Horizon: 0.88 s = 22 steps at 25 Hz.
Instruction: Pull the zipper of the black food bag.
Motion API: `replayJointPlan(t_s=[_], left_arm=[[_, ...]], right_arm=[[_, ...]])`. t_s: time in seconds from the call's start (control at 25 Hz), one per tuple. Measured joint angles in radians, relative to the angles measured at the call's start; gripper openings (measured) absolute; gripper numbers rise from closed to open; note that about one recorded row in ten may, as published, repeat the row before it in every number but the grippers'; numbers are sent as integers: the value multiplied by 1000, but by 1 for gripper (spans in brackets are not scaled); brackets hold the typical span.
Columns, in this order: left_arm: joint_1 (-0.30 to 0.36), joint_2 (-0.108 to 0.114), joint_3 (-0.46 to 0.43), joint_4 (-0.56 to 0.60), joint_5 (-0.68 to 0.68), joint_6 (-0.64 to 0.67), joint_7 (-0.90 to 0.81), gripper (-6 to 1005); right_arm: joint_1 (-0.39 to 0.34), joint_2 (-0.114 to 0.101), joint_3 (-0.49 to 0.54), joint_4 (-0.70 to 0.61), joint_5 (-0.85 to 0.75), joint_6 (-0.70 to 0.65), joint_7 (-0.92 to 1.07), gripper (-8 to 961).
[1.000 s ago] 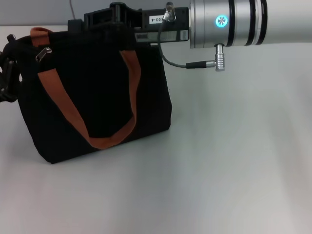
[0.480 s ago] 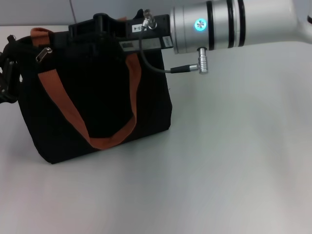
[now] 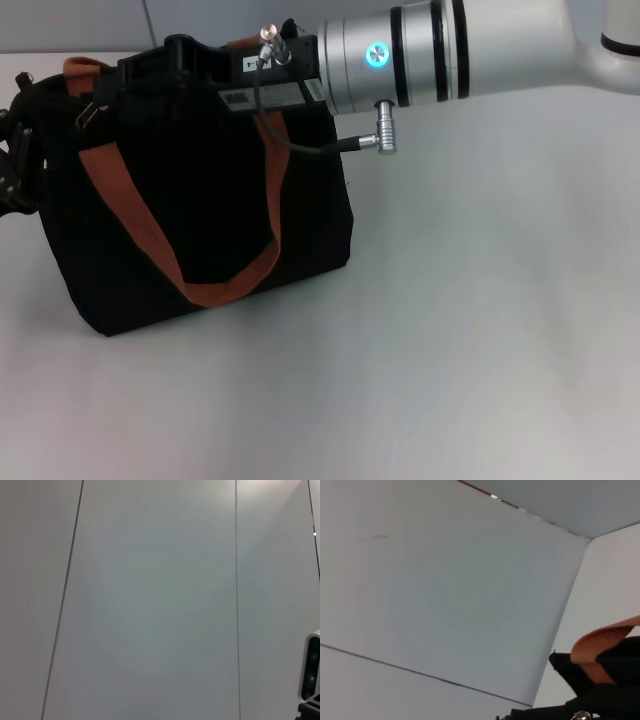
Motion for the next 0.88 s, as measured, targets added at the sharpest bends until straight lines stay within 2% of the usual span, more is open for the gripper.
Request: replayJointPlan(t_s=[0.2,0.44,0.88], left_arm=[[0,0,0,-3,0,2,0,4],[-4,0,0,-11,0,2,0,5],[-6,0,3,-11,0,-2,-1,6]], right_arm=[[12,0,-25,1,6,34,26,360],[5,0,-131,-19,106,67,34,355],[-14,0,-135,-27,106,79,20,354]])
